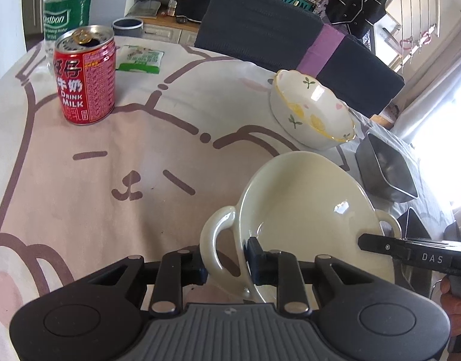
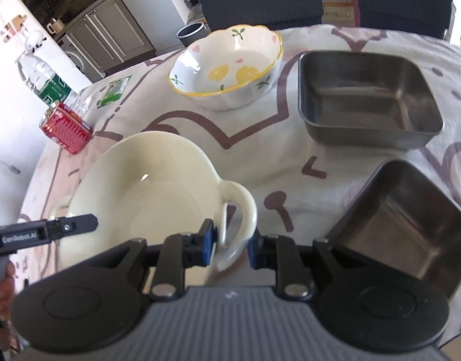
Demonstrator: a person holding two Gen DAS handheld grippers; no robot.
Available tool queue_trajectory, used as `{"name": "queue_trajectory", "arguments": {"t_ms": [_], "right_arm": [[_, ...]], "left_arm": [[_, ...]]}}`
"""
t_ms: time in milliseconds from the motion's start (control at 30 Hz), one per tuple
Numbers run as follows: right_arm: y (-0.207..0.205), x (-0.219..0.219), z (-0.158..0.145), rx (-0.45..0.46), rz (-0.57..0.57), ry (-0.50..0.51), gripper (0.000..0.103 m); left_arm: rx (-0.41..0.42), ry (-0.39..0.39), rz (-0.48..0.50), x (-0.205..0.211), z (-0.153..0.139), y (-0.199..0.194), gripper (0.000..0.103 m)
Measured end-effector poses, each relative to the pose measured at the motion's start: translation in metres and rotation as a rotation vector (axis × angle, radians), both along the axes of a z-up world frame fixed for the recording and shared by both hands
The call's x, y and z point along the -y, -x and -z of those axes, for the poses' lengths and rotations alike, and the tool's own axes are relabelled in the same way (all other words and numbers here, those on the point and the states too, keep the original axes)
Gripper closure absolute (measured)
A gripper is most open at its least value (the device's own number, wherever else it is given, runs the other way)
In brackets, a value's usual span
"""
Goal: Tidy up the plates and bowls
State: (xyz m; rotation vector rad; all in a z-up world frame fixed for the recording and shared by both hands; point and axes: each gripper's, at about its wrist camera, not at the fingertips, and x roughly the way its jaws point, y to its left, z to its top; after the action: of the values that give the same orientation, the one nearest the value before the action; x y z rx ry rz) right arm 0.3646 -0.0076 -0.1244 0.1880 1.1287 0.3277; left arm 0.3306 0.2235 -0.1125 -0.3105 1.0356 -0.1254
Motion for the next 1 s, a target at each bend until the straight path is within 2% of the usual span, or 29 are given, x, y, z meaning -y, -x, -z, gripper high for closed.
{"name": "queue_trajectory", "arguments": {"t_ms": [67, 233, 433, 533, 1000], "right_arm": [[0.003, -0.003, -0.001, 0.019, -0.013, 0.028, 0.075], [0.007, -0.003, -0.001, 0.013, -0.022, 0.021, 0.075], [-0.001, 0.008, 0.006, -0.043, 0.02, -0.068, 0.078], [-0.003, 0.01, 0.006, -0.056, 0.023, -0.088, 0.077], [-0.002, 0.01, 0.003, -0.028, 0.014, -0.069, 0.071]], "left_arm": [[0.002, -0.008, 0.001, 0.001, -0.001, 0.003, 0.075], [-0.003, -0.022, 0.004, 0.002, -0.001, 0.008, 0.075], [-0.019, 0.016, -0.019, -0.006, 0.005, 0.004, 0.074], [-0.028, 0.022, -0.035, -0.01, 0.007, 0.0, 0.069], [-0.022, 0.006, -0.035, -0.008, 0.002, -0.004, 0.071]]}}
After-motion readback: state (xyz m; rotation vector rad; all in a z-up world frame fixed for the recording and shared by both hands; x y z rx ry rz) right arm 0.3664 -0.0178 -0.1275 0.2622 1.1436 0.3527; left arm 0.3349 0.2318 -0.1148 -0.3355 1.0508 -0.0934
